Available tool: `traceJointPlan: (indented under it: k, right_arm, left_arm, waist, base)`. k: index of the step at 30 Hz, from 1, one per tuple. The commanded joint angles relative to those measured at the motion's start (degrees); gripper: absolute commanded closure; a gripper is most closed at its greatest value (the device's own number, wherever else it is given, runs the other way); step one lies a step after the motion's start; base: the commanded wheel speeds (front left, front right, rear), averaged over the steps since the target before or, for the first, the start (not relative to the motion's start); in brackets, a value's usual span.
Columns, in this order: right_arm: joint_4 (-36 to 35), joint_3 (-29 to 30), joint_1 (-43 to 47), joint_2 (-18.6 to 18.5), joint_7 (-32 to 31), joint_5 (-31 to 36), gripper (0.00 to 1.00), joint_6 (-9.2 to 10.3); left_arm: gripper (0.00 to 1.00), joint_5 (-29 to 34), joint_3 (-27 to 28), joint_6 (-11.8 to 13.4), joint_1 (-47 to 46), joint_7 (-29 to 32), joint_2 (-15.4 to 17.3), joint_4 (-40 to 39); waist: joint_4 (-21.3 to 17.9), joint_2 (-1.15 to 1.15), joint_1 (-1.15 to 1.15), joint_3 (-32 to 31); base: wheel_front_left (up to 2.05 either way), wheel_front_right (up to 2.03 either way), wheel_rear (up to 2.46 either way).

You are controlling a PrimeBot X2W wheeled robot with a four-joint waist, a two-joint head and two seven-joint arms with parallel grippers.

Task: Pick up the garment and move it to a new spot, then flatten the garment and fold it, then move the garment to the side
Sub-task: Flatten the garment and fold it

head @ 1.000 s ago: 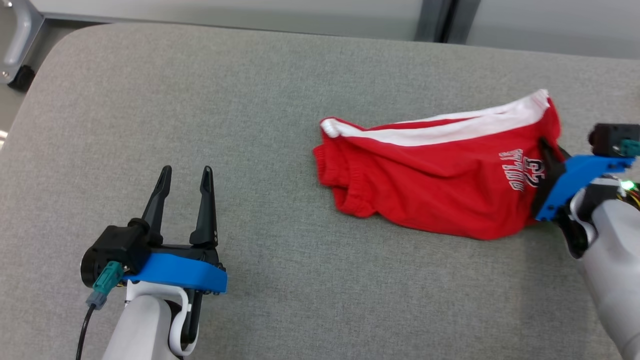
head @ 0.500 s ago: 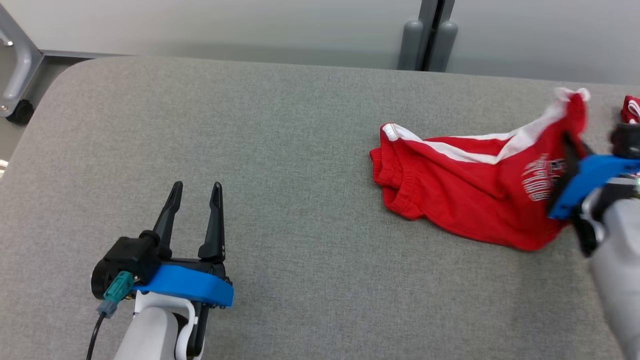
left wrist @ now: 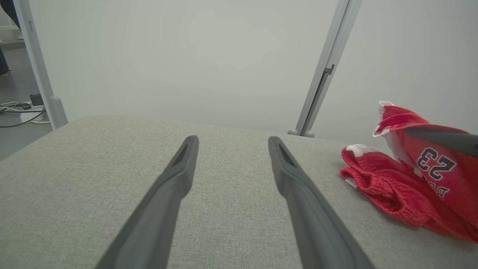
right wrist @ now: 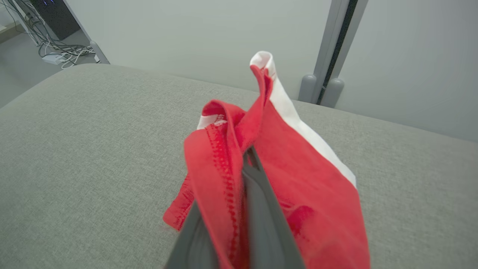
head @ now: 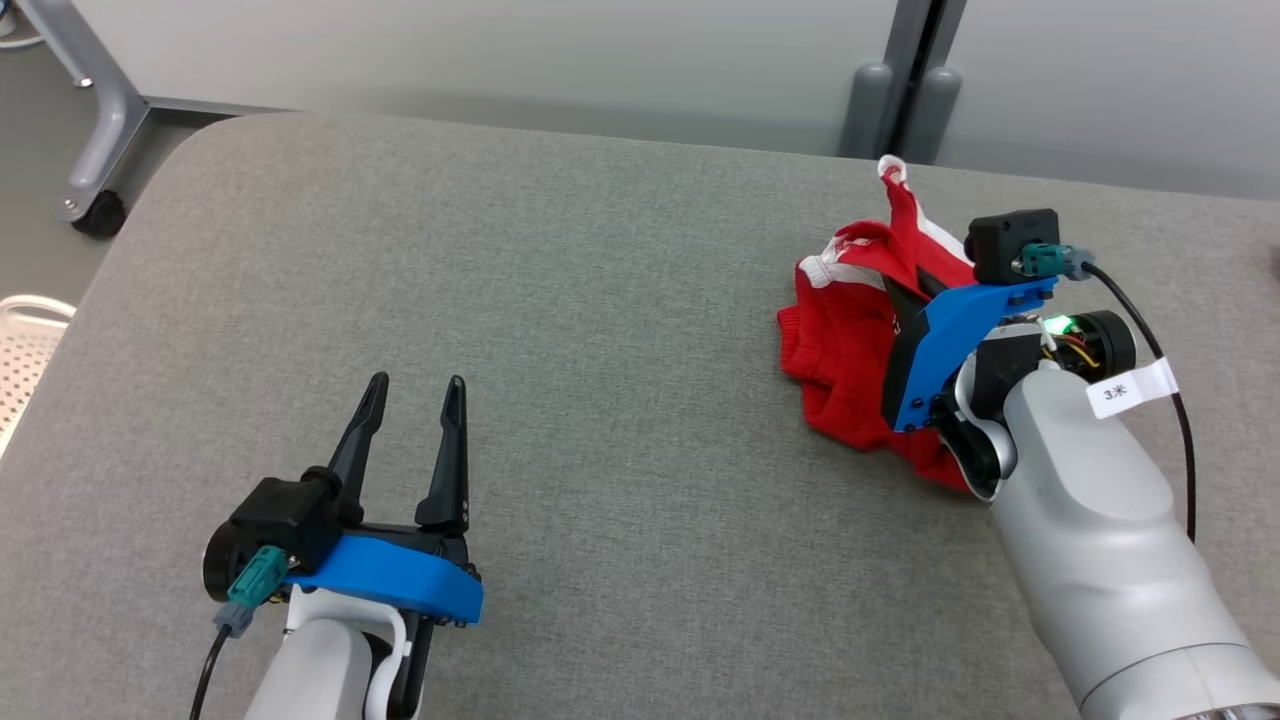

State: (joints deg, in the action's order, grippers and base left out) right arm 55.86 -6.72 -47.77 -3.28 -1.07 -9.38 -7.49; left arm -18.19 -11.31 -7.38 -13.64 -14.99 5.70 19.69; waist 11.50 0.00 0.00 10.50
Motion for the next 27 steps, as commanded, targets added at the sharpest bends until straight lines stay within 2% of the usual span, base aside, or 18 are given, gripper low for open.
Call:
traceJointPlan:
  k: [1, 6, 7, 8, 9, 13, 16, 18, 22, 27]
  right_arm:
    - [-0.44, 0.11, 0.61, 0.29, -0.49, 0.59, 1.00, -0.01]
    - [-1.53, -4.65, 1.54, 0.37, -2.78, -3.81, 1.00, -0.01]
    - [-1.50, -5.72, 1.56, 0.34, -3.34, -5.06, 0.88, -0.01]
    - [-1.43, -6.78, 1.71, 0.31, -3.85, -6.49, 0.58, -0.01]
    - [-1.19, -7.61, 1.85, 0.31, -4.33, -7.29, 0.00, -0.01]
    - [-3.47, -11.46, 2.50, 0.32, -4.28, -14.35, 0.00, -0.01]
    - [-8.58, -14.50, 3.66, 0.31, -4.40, -24.66, 0.00, -0.02]
    - [-12.28, -15.88, 3.90, 0.30, -3.29, -28.69, 0.00, -0.01]
    - [-14.42, -12.51, 4.40, -0.47, 0.06, -24.53, 0.00, -0.02]
    - [-13.42, -3.15, 8.08, -4.57, 1.13, -13.71, 0.00, -0.02]
  left_arm:
    - [0.00, -0.23, -0.09, -0.10, -0.69, -0.24, 0.00, 0.06]
    - [0.00, -0.73, -1.07, -0.10, -1.28, -0.24, -0.24, 0.40]
    - [0.00, -0.86, -1.16, -0.10, -1.35, -0.24, -0.26, 0.51]
    - [0.00, -0.88, -1.28, -0.10, -1.52, -0.24, -0.25, 0.58]
    - [0.00, -0.88, -1.36, -0.10, -1.71, -0.24, -0.27, 0.66]
    - [0.00, -1.24, -1.43, -0.10, -2.06, -0.24, -0.32, 1.11]
    - [0.00, -1.33, -1.02, -0.10, -1.59, -0.24, -0.17, 1.41]
    - [0.00, -1.33, -0.39, -0.11, -0.66, -0.24, 0.07, 1.42]
    - [0.00, -0.93, 0.83, -0.11, 0.92, -0.24, 0.46, 1.08]
    - [0.00, -0.24, 1.44, -0.11, 2.20, -0.24, 0.79, 0.86]
  waist:
    - [0.55, 0.00, 0.00, 0.39]
    - [1.92, 0.00, 0.00, 0.98]
    - [2.10, 0.00, 0.00, 1.09]
    - [2.27, 0.00, 0.00, 1.20]
    - [2.45, 0.00, 0.00, 1.26]
    - [2.73, 0.00, 0.00, 1.17]
    - [2.29, 0.00, 0.00, 0.43]
    - [1.45, 0.00, 0.00, -0.31]
    - [-0.73, 0.00, 0.00, -2.00]
    - [-2.88, 0.00, 0.00, -3.60]
  base:
    - [0.00, 0.00, 0.00]
    - [0.00, 0.00, 0.00]
    - [0.00, 0.00, 0.00]
    - [0.00, 0.00, 0.00]
    - [0.00, 0.00, 0.00]
    - [0.00, 0.00, 0.00]
    - [0.00, 0.00, 0.00]
    - [0.00, 0.00, 0.00]
    - [0.00, 0.00, 0.00]
    - [0.00, 0.00, 0.00]
